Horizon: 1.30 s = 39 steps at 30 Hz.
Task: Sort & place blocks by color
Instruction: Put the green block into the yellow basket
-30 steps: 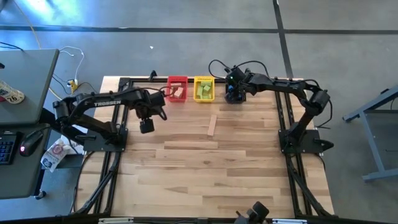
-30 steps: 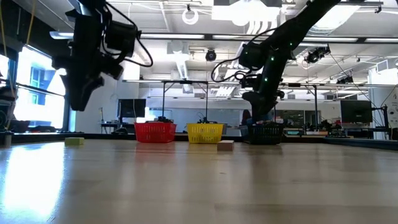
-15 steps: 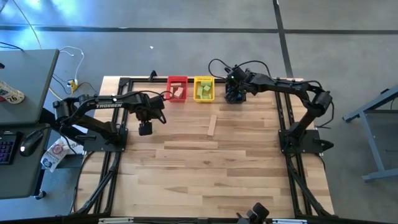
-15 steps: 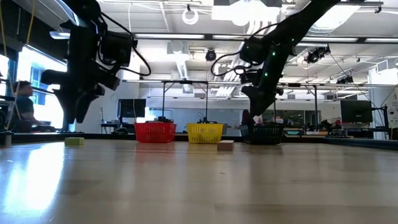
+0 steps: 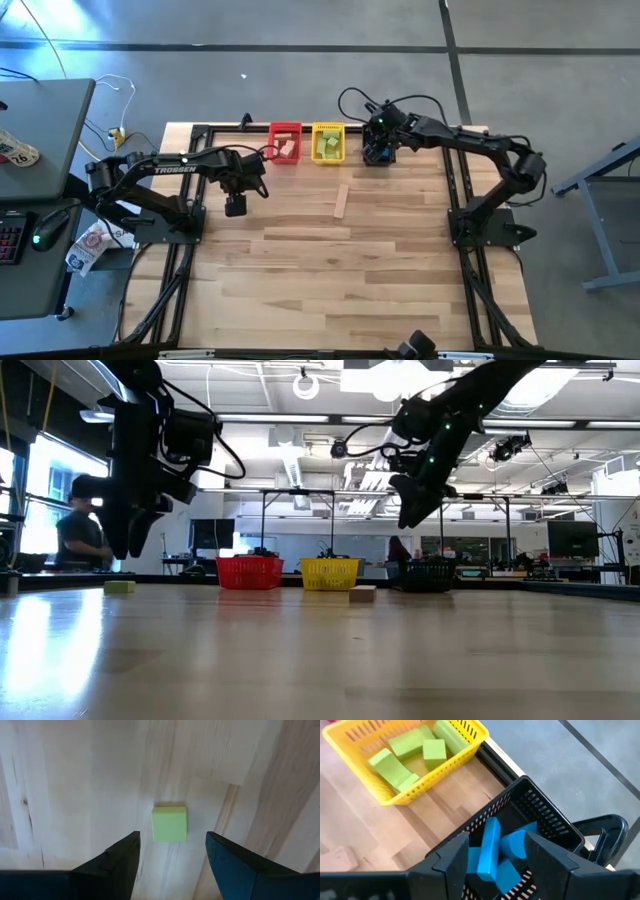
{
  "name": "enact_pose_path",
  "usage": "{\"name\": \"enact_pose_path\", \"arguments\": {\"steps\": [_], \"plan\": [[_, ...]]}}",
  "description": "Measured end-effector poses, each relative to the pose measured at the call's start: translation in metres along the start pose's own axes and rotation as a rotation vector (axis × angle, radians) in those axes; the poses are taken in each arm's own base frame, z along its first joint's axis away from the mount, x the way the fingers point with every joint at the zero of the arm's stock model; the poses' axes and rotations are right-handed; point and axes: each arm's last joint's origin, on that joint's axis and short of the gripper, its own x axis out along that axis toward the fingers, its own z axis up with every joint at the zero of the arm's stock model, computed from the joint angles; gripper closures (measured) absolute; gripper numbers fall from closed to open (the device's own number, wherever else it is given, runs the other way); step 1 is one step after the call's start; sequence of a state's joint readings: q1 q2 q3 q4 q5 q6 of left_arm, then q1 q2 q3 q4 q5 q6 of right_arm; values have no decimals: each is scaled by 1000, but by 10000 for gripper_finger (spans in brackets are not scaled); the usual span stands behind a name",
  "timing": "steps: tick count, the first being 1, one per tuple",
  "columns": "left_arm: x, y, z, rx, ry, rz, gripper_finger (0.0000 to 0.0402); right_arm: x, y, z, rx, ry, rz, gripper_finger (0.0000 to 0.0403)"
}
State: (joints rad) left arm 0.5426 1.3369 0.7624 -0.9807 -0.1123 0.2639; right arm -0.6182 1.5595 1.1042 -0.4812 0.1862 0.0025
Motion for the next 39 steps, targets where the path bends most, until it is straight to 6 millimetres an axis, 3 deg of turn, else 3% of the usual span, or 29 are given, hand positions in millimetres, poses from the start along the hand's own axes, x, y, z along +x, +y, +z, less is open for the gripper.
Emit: {"name": "enact_pose_path", "arguments": {"steps": [11, 26, 39], "plan": [[6, 1, 2, -25, 35, -4, 193, -5, 9, 1, -21, -16, 19, 224], [51, 3, 17, -31, 234, 7, 193, -5, 9, 1, -5, -16, 20, 224], [56, 5, 19, -1, 222, -62, 205, -6, 12, -1, 18, 6, 129, 224]]}}
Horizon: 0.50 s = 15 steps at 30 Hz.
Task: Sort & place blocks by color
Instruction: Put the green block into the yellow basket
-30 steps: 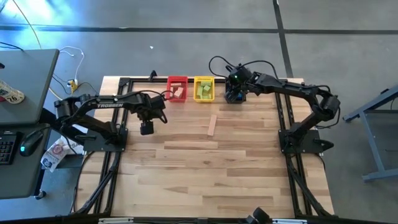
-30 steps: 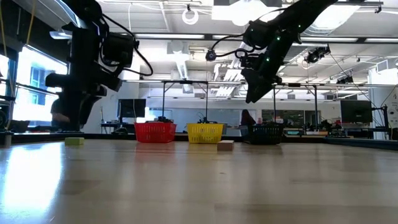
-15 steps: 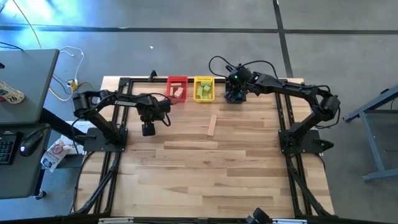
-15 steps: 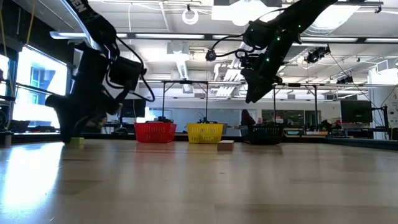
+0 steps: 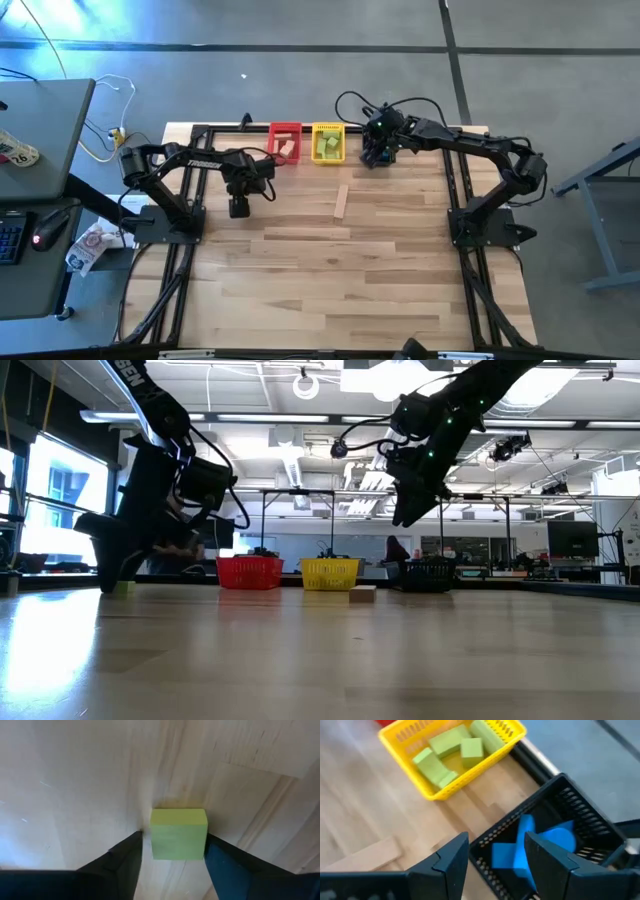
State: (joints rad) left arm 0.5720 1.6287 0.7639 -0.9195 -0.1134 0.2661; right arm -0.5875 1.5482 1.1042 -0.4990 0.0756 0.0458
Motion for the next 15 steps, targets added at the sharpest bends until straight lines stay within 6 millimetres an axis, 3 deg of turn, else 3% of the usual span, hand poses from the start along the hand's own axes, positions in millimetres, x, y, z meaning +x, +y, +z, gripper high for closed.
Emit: {"name": "enact_pose_path", "arguments": {"steps": [9, 15], "plan": [[0, -1, 0, 20, -3, -11, 295, -2, 24, -4, -55, 24, 67, 224], [0, -1, 0, 20, -7, -30, 296, -5, 44, -9, -111, 42, 97, 224]]}}
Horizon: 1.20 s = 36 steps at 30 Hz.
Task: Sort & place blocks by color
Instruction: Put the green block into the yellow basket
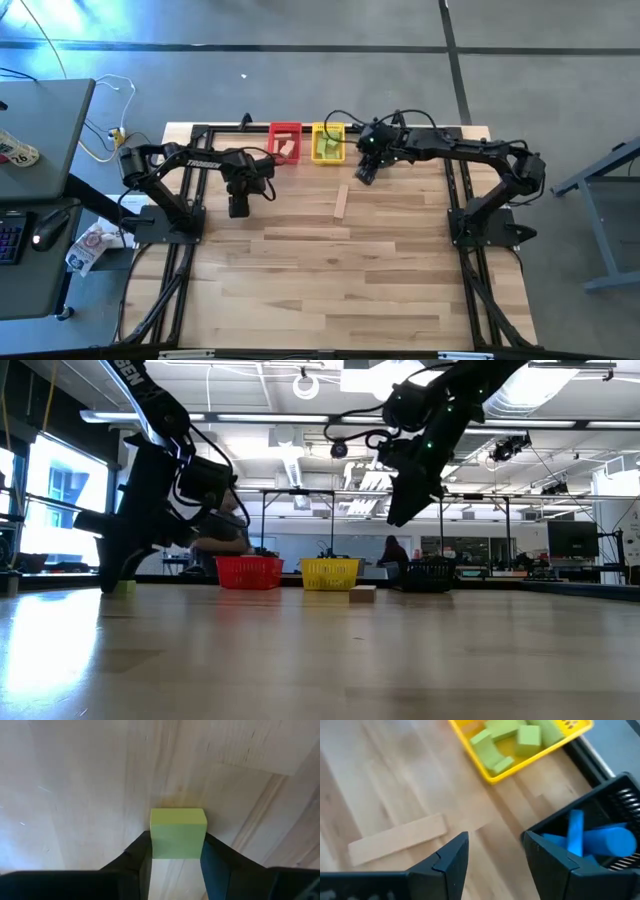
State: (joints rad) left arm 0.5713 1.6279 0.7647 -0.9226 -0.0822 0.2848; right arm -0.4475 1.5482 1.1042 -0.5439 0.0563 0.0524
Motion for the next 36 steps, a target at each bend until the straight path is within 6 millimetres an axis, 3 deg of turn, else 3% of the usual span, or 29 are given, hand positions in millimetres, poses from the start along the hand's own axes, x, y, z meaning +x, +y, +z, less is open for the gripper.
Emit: {"name": "enact_pose_path", "arguments": {"steps": [6, 12, 25, 36], "plan": [[-6, -1, -2, -4, -50, -9, 296, -2, 23, -8, -70, 59, 43, 224], [-22, -2, 3, -24, -254, -51, 296, -4, 44, -12, -137, 75, 79, 224], [-51, 10, 39, -38, -769, 35, 295, -10, 77, -18, -146, 65, 136, 224], [-83, 18, 60, -97, -1154, 114, 294, -14, 97, -12, -168, -53, 192, 224]]}}
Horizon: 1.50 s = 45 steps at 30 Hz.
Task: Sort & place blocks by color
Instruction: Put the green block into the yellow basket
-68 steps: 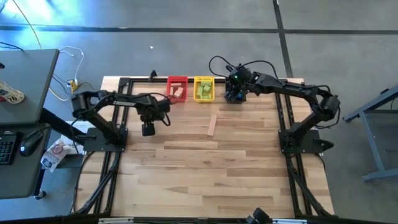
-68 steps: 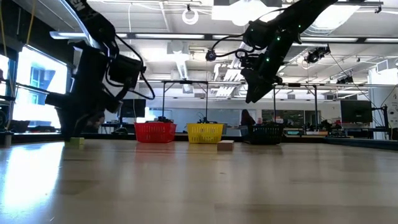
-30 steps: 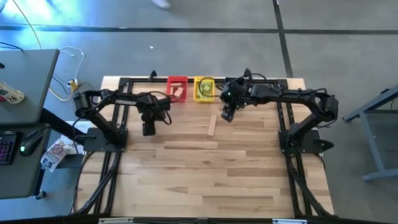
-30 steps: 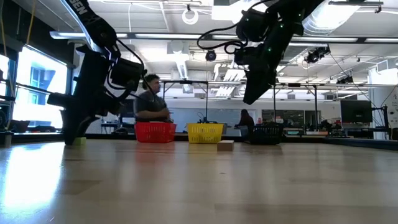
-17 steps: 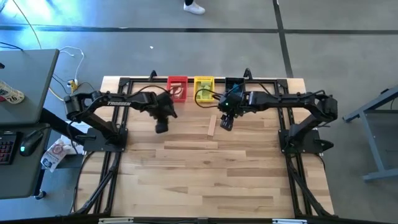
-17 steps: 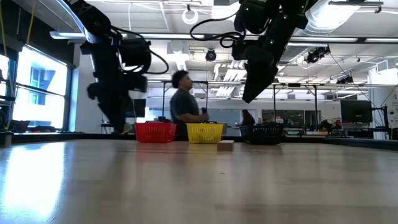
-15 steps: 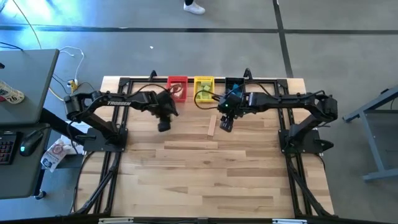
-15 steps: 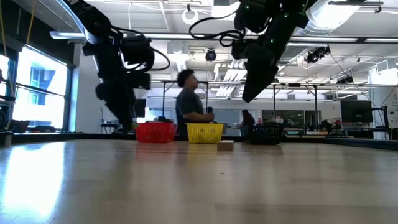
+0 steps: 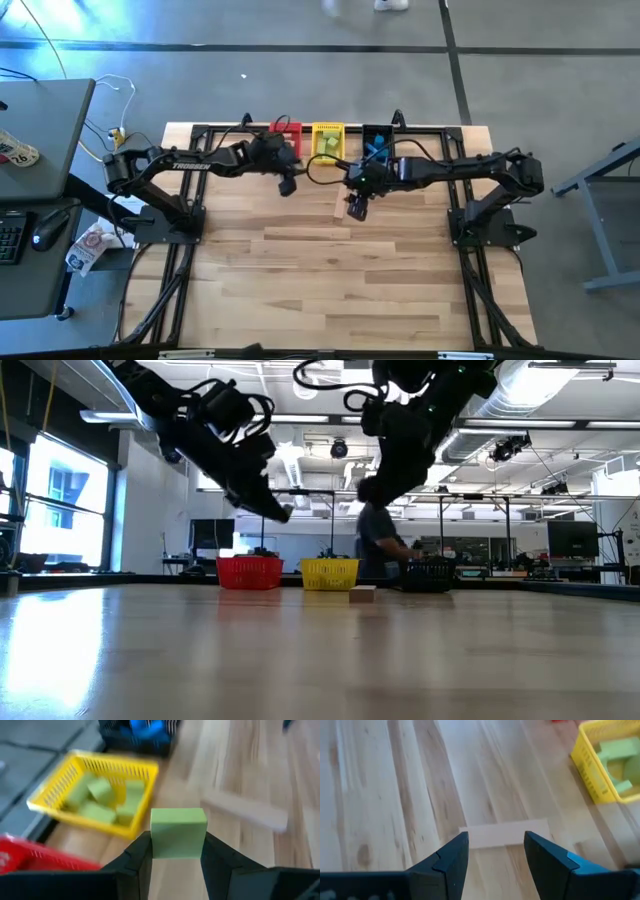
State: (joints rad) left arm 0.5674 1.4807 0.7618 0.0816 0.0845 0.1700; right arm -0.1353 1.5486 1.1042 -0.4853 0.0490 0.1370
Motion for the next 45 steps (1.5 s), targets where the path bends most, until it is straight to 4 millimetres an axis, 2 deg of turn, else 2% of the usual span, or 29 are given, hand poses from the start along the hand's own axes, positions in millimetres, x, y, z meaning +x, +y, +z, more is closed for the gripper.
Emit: {"name": "enact_pose_path", "arguments": {"steps": [9, 14, 20, 36, 40, 45], "plan": [[-3, 6, 21, -3, -208, 111, 294, 0, 2, 4, 18, -45, -15, 224], [-2, 17, 40, -11, -238, 137, 294, 0, 1, 4, 18, -50, -45, 224], [12, 28, 55, -21, -222, 150, 293, 0, 1, 4, 18, -49, -44, 224], [85, 43, 25, -52, -8, 132, 293, 0, 1, 4, 12, -46, -45, 224], [91, 45, 26, -56, 19, 130, 288, 0, 1, 4, 13, -45, -45, 224], [90, 48, 27, -102, 39, 189, 262, 0, 1, 3, -31, -43, -45, 224]]}}
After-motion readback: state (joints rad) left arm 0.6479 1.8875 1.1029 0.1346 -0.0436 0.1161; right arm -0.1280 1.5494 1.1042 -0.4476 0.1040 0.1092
